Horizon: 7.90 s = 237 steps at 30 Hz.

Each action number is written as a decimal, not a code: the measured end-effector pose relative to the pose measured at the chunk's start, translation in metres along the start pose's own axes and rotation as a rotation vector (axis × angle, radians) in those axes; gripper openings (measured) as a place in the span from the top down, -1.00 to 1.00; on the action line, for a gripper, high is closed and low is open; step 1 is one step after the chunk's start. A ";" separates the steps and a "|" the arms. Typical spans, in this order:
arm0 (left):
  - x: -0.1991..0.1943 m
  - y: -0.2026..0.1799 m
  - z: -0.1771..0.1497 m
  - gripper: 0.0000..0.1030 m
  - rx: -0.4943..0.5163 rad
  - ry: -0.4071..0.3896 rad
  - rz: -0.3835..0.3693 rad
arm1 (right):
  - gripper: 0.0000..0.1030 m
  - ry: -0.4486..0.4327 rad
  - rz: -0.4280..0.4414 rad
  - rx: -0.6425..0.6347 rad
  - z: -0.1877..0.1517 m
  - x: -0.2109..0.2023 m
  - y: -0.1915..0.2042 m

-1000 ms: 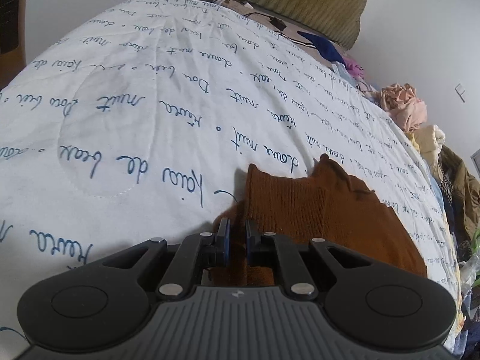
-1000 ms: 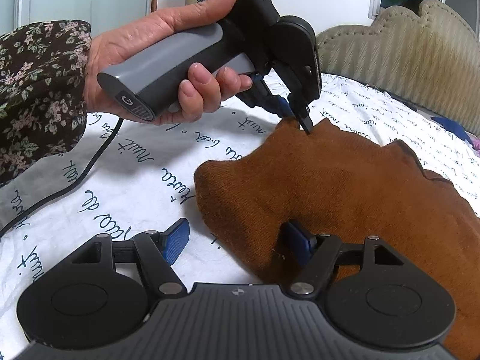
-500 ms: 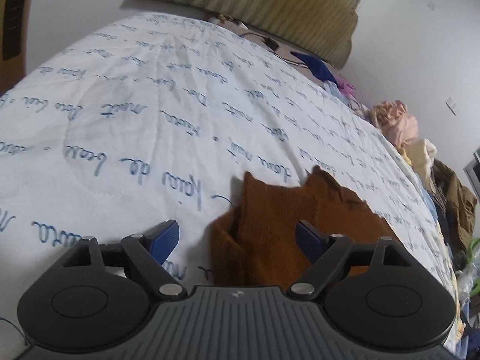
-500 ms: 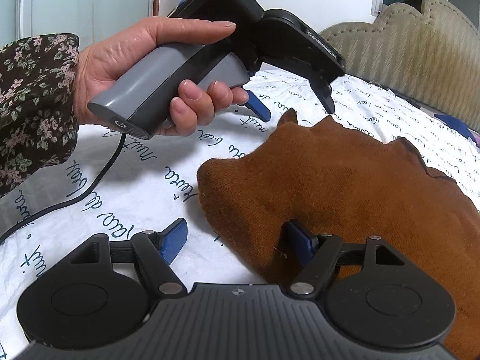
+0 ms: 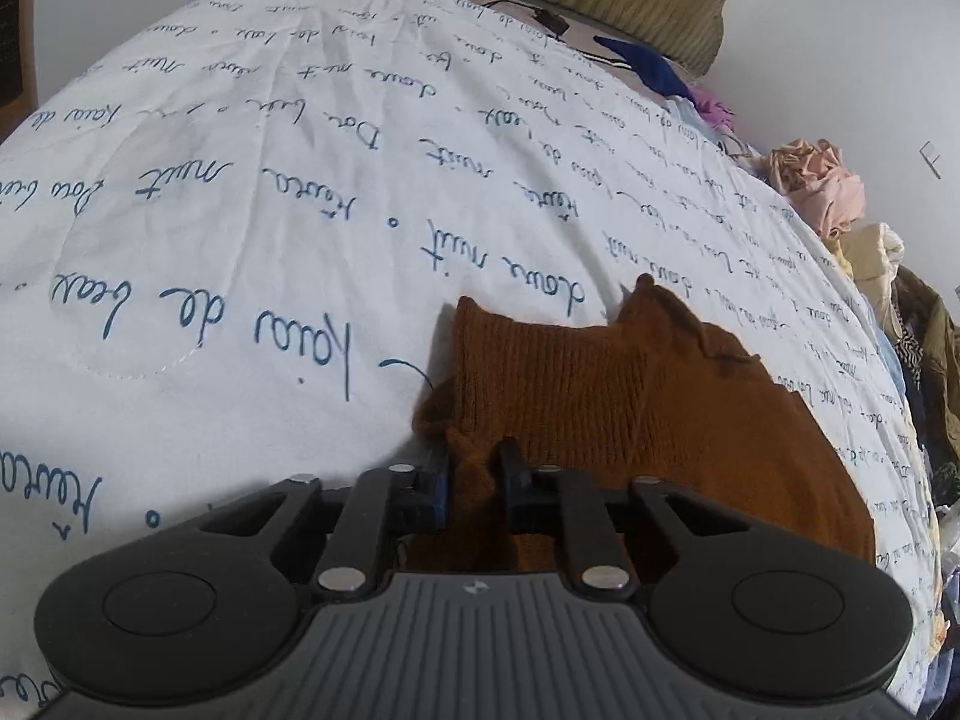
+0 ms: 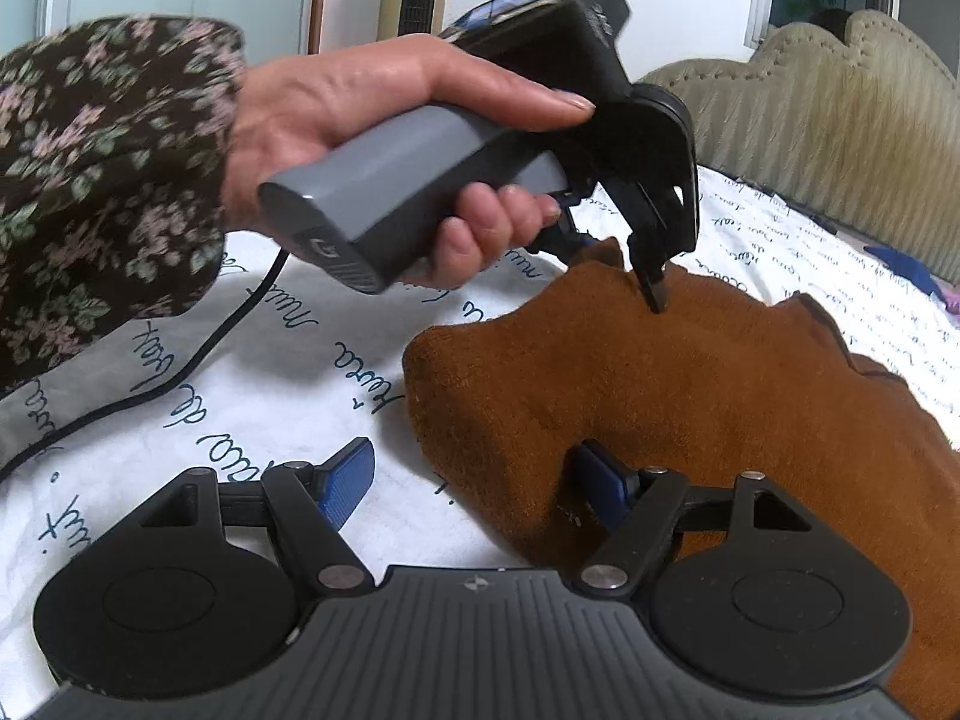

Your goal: Fold small clothes

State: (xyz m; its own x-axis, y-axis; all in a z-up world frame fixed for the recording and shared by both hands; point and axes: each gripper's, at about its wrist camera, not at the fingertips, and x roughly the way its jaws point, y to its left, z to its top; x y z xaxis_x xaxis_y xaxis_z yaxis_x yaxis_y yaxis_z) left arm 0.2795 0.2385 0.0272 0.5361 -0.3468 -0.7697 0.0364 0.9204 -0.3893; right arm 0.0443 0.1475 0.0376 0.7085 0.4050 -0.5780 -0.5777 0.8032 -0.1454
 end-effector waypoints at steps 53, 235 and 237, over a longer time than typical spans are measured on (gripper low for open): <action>-0.033 -0.220 -0.016 0.85 0.120 -0.066 -0.173 | 0.79 -0.222 -0.099 0.472 -0.092 -0.127 -0.184; -0.015 -0.281 -0.199 -0.66 0.512 -0.228 0.269 | -0.33 -0.063 -0.100 0.722 -0.154 -0.115 -0.312; -0.024 -0.274 -0.207 -0.66 0.500 -0.236 0.251 | -0.33 -0.040 -0.056 0.787 -0.165 -0.103 -0.316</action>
State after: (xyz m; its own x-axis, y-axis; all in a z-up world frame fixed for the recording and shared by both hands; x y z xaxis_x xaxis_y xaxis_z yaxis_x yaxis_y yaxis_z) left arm 0.0824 -0.0430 0.0480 0.7501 -0.1118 -0.6518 0.2464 0.9619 0.1186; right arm 0.0867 -0.2202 0.0108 0.7508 0.3583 -0.5549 -0.0945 0.8897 0.4466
